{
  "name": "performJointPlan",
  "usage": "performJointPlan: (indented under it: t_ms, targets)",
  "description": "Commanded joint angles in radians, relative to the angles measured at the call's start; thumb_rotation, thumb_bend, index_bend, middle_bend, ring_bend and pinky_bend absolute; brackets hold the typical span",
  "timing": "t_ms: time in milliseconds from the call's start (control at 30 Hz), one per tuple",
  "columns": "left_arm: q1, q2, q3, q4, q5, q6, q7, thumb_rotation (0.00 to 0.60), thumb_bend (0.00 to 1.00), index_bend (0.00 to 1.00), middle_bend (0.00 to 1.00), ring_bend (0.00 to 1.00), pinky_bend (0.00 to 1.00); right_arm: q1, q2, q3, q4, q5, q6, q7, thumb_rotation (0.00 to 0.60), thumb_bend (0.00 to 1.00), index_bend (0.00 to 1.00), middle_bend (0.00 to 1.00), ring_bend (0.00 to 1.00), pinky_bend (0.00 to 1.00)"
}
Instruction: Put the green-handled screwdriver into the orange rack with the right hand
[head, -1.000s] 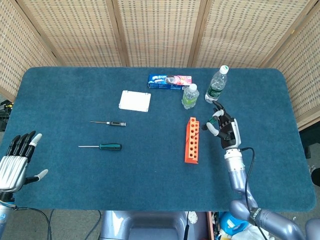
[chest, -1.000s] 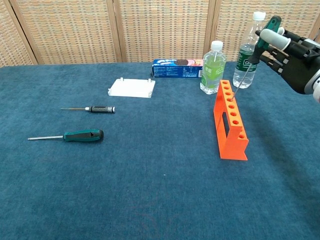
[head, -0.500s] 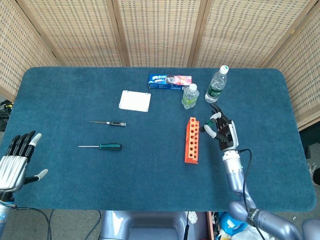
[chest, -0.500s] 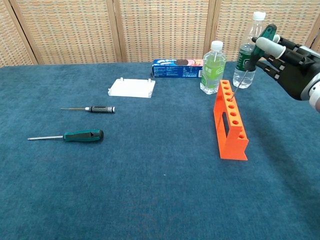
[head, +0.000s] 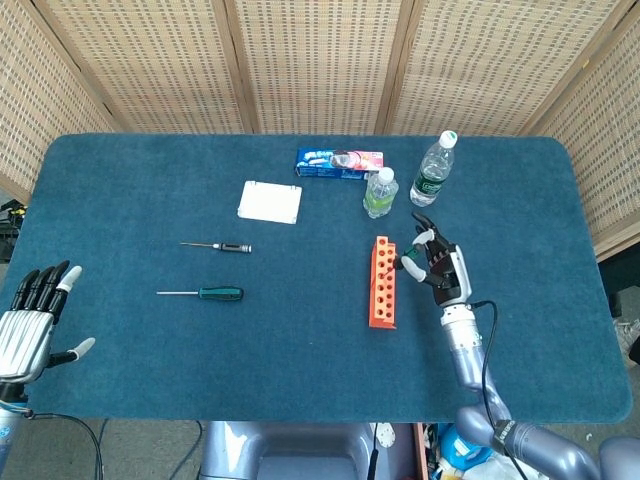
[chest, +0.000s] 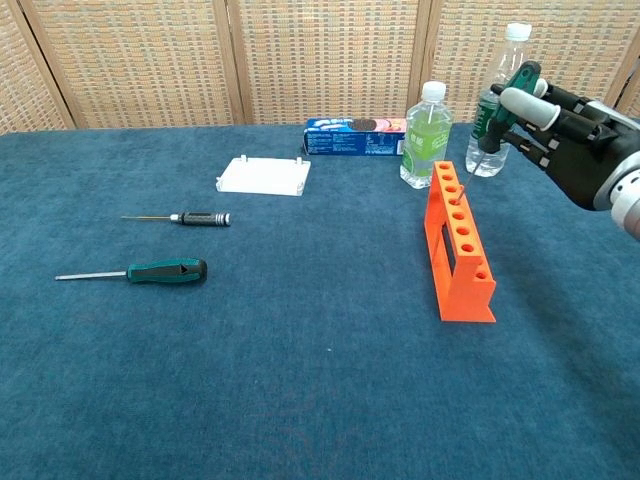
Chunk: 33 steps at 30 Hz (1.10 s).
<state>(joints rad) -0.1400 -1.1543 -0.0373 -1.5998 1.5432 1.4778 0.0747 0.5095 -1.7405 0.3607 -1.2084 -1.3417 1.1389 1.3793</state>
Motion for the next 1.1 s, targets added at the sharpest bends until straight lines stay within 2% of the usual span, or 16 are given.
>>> performJointPlan:
  t_ms: [33, 233, 900, 1100]
  targets:
    - [0.0, 0.0, 0.0, 0.0, 0.0, 0.0, -0.001, 0.6, 0.0, 0.0, 0.0, 0.0, 0.0, 0.0, -0.002, -0.006, -0.001, -0.004, -0.002, -0.001, 0.6, 0.2, 0.66, 0.16, 0.0, 0.0]
    - [0.0, 0.002, -0.001, 0.001, -0.001, 0.001, -0.006, 0.6, 0.0, 0.0, 0.0, 0.0, 0.0, 0.0, -0.011, -0.012, 0.003, -0.005, 0.0, -0.009, 0.6, 0.2, 0.65, 0.16, 0.0, 0.0]
    - [-0.004, 0.001, -0.002, 0.005, -0.008, -0.009, -0.014, 0.6, 0.0, 0.0, 0.0, 0.0, 0.0, 0.004, -0.03, -0.025, 0.013, -0.008, -0.004, -0.019, 0.6, 0.2, 0.45, 0.13, 0.0, 0.0]
    - [-0.004, 0.001, -0.002, 0.005, -0.008, -0.008, -0.013, 0.6, 0.0, 0.0, 0.0, 0.0, 0.0, 0.002, -0.029, -0.028, 0.009, -0.014, 0.0, -0.015, 0.6, 0.2, 0.43, 0.13, 0.0, 0.0]
